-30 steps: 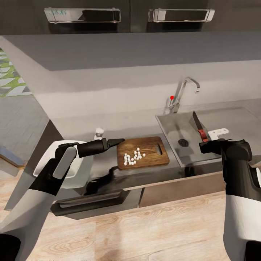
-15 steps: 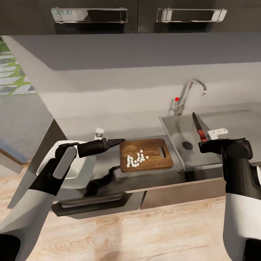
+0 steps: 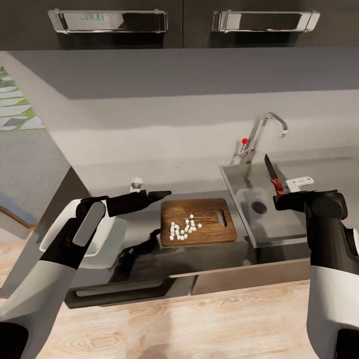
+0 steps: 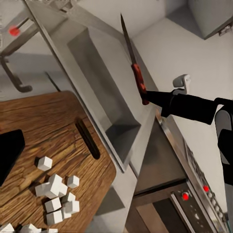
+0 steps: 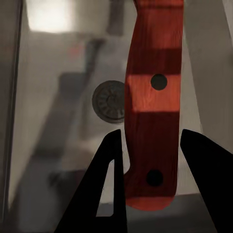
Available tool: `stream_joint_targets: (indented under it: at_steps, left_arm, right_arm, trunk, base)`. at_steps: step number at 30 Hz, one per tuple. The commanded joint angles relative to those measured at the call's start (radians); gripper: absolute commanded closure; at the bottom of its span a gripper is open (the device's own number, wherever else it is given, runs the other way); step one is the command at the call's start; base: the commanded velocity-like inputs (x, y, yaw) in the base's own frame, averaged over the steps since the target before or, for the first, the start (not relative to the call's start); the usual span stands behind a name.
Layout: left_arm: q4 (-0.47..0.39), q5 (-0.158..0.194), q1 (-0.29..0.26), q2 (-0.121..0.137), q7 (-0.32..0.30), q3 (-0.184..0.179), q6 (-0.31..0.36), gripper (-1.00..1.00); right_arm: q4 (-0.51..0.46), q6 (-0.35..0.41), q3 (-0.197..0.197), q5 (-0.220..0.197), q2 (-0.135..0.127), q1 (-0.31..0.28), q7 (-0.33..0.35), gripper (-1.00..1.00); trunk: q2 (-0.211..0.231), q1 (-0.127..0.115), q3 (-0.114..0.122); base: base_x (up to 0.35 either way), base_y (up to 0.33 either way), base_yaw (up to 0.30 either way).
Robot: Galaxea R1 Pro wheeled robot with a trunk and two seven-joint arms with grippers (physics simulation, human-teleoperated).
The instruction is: In the kitchen, take the Vidalia onion out of the sink, dice it on the chopping board with the paring knife, put the diced onion into the bowl on the countertop, then place both the paring knife and the chopping board into the sink.
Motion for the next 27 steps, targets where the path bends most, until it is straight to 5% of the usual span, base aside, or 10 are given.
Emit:
stream_joint_targets:
  at_steps: [1, 27]
  left_arm:
    - [0.0, 0.004, -0.001, 0.0, 0.0, -0.001, 0.005, -1.0]
    - [0.0, 0.003, -0.001, -0.009, 0.0, -0.003, 0.005, -1.0]
  right_arm:
    - [-0.001, 0.003, 0.0, 0.009, 0.0, -0.001, 0.01, 1.0]
    - [-0.001, 0.003, 0.0, 0.006, 0.0, -0.001, 0.013, 1.0]
  trunk:
    - [-0.002, 0.001, -0.002]
    - [-0.002, 0.001, -0.002]
  base:
    - [0.002, -0.002, 0.133]
    - [0.011, -0.052, 0.032]
